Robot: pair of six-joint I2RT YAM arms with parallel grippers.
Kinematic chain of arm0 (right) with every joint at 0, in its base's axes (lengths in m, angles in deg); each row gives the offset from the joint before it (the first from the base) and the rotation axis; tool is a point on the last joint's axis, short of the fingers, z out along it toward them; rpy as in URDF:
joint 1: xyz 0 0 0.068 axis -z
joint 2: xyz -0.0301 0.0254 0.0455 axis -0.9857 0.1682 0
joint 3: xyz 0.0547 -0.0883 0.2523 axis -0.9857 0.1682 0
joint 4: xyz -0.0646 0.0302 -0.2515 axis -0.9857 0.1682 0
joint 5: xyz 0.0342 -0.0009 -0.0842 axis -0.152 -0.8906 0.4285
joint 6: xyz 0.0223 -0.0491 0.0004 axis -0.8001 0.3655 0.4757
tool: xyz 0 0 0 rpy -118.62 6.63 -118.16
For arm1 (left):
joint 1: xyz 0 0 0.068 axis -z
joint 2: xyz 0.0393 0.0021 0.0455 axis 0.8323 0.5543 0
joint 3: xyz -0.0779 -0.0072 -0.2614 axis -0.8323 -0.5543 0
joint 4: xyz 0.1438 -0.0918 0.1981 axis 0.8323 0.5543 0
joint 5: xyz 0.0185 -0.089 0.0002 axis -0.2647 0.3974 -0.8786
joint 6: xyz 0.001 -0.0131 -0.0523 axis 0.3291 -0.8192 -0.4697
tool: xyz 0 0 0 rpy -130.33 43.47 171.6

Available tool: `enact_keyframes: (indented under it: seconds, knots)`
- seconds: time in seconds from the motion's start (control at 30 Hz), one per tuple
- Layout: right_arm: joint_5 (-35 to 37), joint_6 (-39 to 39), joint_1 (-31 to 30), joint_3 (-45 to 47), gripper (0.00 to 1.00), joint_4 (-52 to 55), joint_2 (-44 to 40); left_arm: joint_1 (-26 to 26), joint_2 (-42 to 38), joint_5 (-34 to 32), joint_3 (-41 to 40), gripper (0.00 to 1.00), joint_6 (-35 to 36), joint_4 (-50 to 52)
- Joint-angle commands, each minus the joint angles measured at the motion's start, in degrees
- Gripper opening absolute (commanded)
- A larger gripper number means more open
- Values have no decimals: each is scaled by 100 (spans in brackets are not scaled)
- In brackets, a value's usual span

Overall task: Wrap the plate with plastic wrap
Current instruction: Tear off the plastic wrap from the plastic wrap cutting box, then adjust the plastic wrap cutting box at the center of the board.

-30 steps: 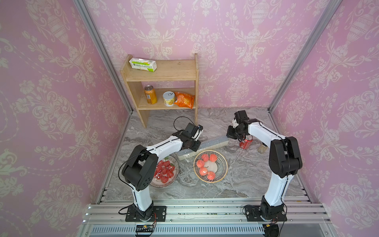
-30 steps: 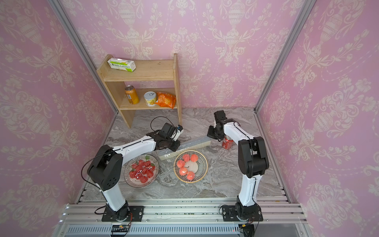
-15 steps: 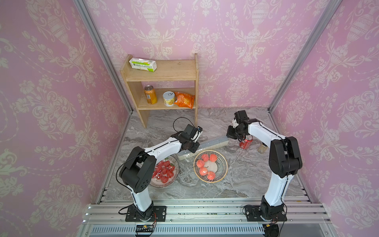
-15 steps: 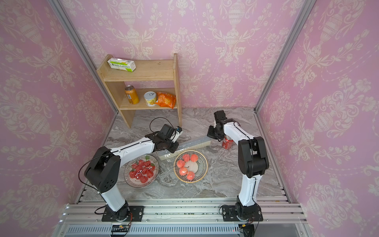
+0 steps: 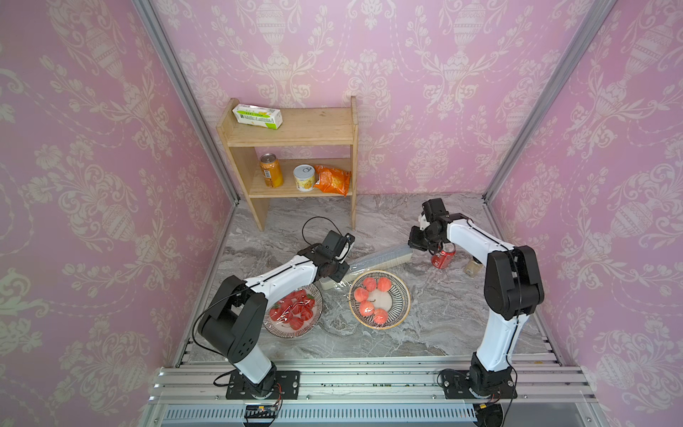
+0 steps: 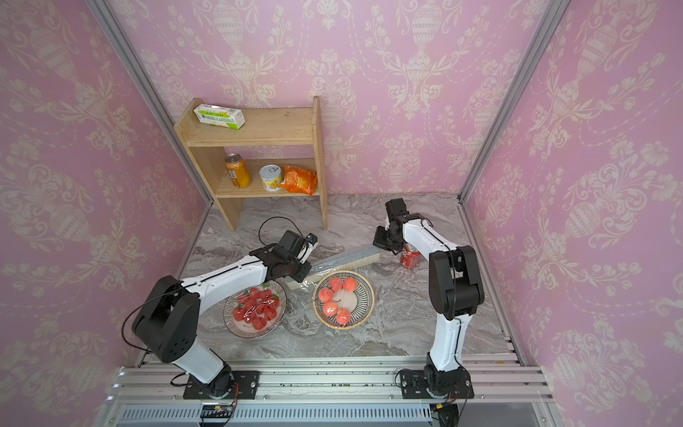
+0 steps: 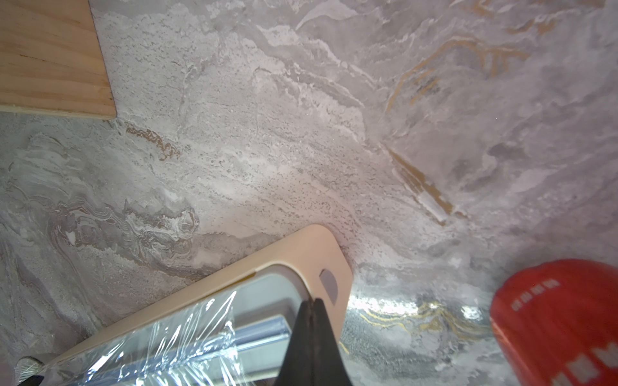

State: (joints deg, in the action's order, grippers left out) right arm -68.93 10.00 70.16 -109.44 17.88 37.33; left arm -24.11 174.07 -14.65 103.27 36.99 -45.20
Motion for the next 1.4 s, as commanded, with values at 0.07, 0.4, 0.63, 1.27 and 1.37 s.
enact_keyframes:
  seconds: [0.07,0.4,0.63,1.27,1.37]
  knots:
    - [513,131,66,109,3,647,398,-119,-348,-381,-451,26,-65,741]
    - [389,115,68,48,3,603,407,-447,-655,-790,-543,30,-388,852]
    - [61,81,67,0,3,358,264,-551,-842,-331,101,58,-1194,1528]
    - [-246,74,66,39,5,287,204,-481,-1572,2221,-1486,84,-6308,-909]
    - [-213,94,66,47,5,305,191,-502,-1272,2242,-1534,84,-6405,-1354]
